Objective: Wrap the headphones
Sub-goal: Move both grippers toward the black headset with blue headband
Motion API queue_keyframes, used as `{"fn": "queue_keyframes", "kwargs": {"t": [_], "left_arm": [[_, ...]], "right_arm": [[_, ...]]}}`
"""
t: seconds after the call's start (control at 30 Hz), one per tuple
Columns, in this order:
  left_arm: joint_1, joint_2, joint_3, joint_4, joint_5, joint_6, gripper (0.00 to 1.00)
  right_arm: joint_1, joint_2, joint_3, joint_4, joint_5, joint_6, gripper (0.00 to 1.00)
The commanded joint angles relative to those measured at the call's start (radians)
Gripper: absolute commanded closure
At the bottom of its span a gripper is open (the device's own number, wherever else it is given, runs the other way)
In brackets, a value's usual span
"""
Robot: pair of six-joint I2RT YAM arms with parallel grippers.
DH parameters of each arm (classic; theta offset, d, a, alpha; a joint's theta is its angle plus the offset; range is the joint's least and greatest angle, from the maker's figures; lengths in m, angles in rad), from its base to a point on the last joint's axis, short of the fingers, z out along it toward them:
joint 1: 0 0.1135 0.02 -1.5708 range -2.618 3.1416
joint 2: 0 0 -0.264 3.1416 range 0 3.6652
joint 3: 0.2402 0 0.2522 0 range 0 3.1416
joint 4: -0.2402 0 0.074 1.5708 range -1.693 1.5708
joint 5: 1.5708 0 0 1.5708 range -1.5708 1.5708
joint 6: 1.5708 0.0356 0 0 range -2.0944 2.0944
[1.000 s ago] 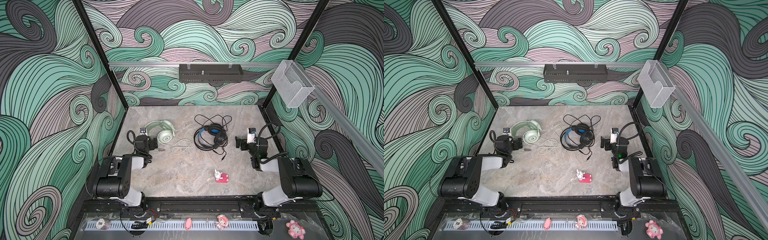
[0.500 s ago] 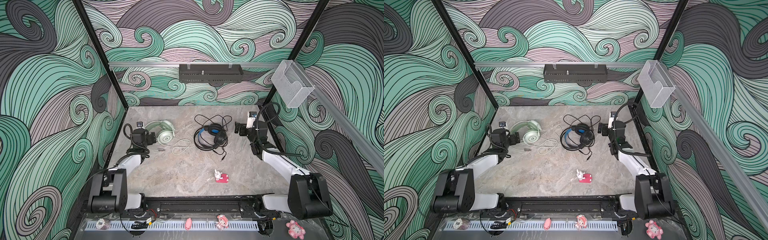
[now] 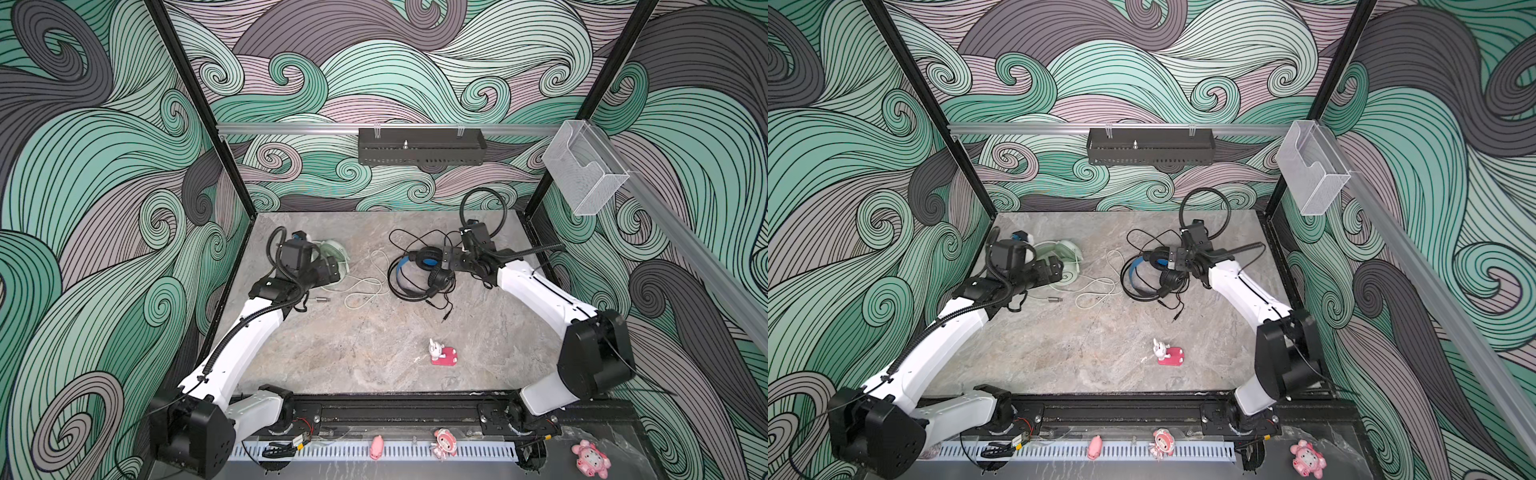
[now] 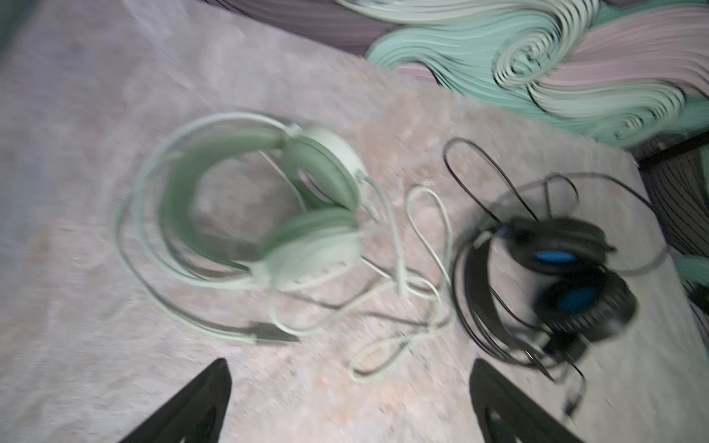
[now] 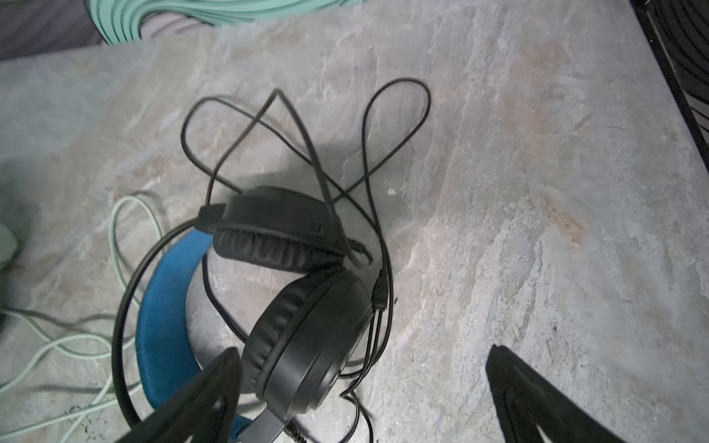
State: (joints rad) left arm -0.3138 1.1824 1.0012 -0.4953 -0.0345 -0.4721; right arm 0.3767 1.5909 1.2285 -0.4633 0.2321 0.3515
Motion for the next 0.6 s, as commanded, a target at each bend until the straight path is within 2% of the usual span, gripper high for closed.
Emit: {"fn": "queue_keyframes", "kwargs": {"t": [0.0, 0.13, 0.27, 0.47, 0.57], "left_arm": [[-0.082, 0.087, 0.084, -0.166, 0.07, -0.099, 0.01], [-0.187, 0.193, 0.178, -0.178, 0.088, -0.172, 0.01], [-0.251, 0.339, 0.27, -0.173, 0.085, -0.241, 0.08], [-0.287, 0.589, 0.438, -0.171, 0.091, -0.286, 0.08], [-0.292, 0.724, 0.527, -0.181, 0.102, -0.294, 0.09]], "right_arm": [[0.024, 0.021, 0.064, -0.117, 0.038, -0.014, 0.01], [0.033, 0.048, 0.08, -0.139, -0.019, -0.068, 0.0], [0.037, 0.071, 0.095, -0.176, -0.063, -0.115, 0.0], [0.039, 0.101, 0.076, -0.203, -0.149, -0.119, 0.0], [0.038, 0.128, 0.084, -0.233, -0.137, -0.128, 0.0]]}}
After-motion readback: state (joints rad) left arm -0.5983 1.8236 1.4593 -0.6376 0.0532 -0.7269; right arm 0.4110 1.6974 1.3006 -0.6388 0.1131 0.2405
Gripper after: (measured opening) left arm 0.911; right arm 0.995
